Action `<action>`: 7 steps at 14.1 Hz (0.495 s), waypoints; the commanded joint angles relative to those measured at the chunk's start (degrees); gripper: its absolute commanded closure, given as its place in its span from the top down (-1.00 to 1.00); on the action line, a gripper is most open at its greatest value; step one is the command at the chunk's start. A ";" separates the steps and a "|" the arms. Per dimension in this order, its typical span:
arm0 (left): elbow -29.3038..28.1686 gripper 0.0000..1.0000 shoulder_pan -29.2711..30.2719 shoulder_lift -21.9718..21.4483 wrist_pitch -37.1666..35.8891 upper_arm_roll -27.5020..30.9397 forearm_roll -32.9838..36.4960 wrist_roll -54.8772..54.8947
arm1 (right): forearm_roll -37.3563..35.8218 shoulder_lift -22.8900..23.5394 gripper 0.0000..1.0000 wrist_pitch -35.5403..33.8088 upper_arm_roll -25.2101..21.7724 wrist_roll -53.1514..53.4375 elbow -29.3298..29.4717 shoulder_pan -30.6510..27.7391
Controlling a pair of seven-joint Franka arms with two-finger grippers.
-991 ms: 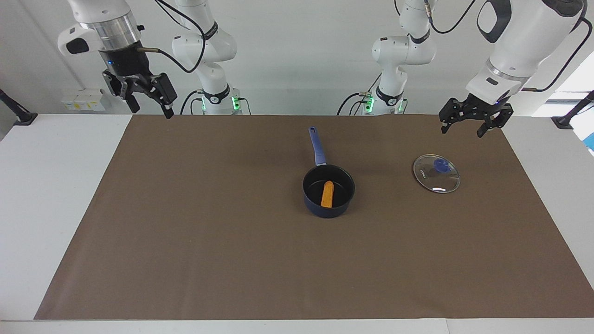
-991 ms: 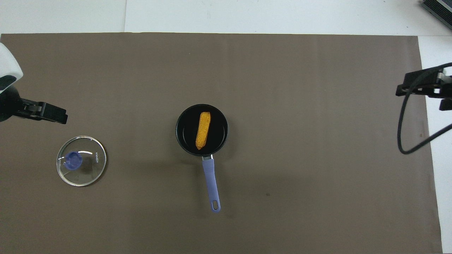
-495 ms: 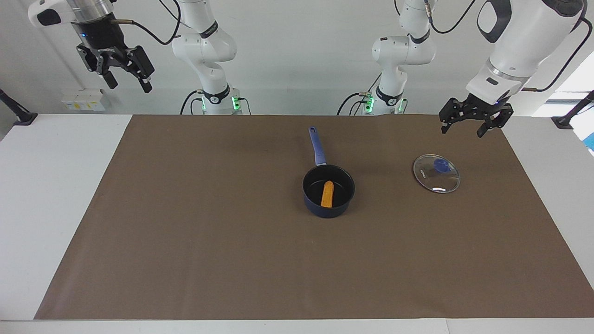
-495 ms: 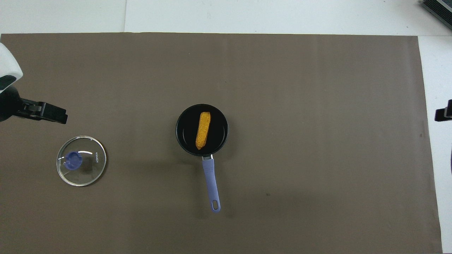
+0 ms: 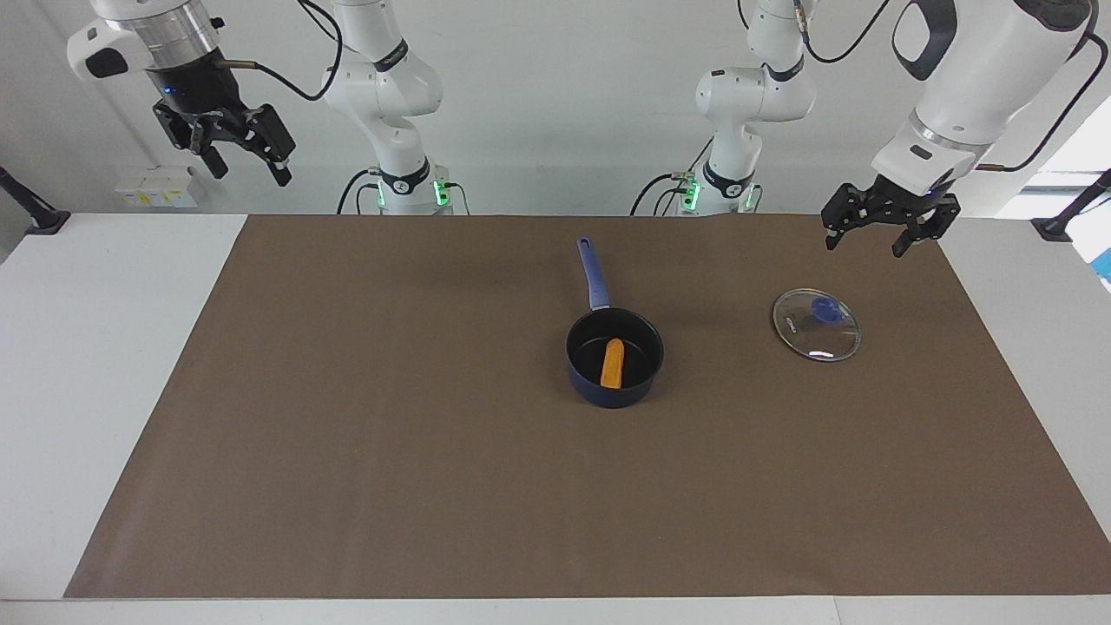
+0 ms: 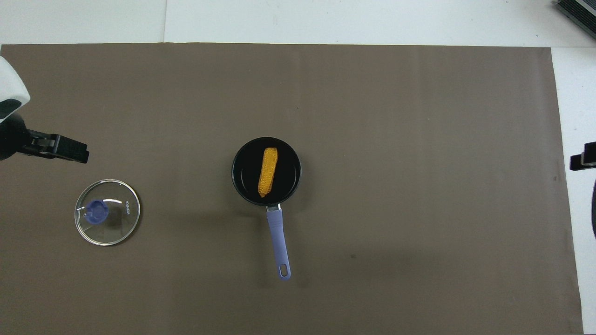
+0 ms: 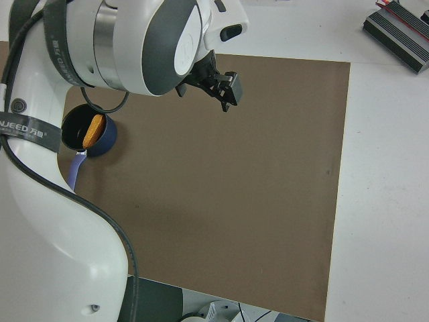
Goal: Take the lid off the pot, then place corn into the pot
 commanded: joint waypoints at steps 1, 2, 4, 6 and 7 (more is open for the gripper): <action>-0.51 1.00 -0.44 -0.79 0.51 0.56 -0.58 -0.41 | 0.07 -1.49 1.00 -0.22 -0.73 -2.10 -1.64 0.42; -0.51 1.00 -0.44 -0.79 0.43 0.56 -0.58 -0.41 | 0.07 -1.49 1.00 -0.31 -2.13 -2.01 -1.73 2.61; -0.59 1.00 -0.44 -0.79 0.43 0.56 -0.58 -0.41 | -0.02 -1.40 1.00 -0.22 -2.84 -2.19 -1.64 3.68; -0.51 1.00 -0.44 -0.79 0.34 0.56 -0.58 -0.41 | -2.03 -1.40 1.00 0.39 -2.58 -7.44 -1.73 3.77; -0.59 1.00 -0.44 -0.79 0.42 0.56 -0.58 -0.32 | -2.04 -1.40 1.00 0.40 -2.58 -7.64 -1.73 3.77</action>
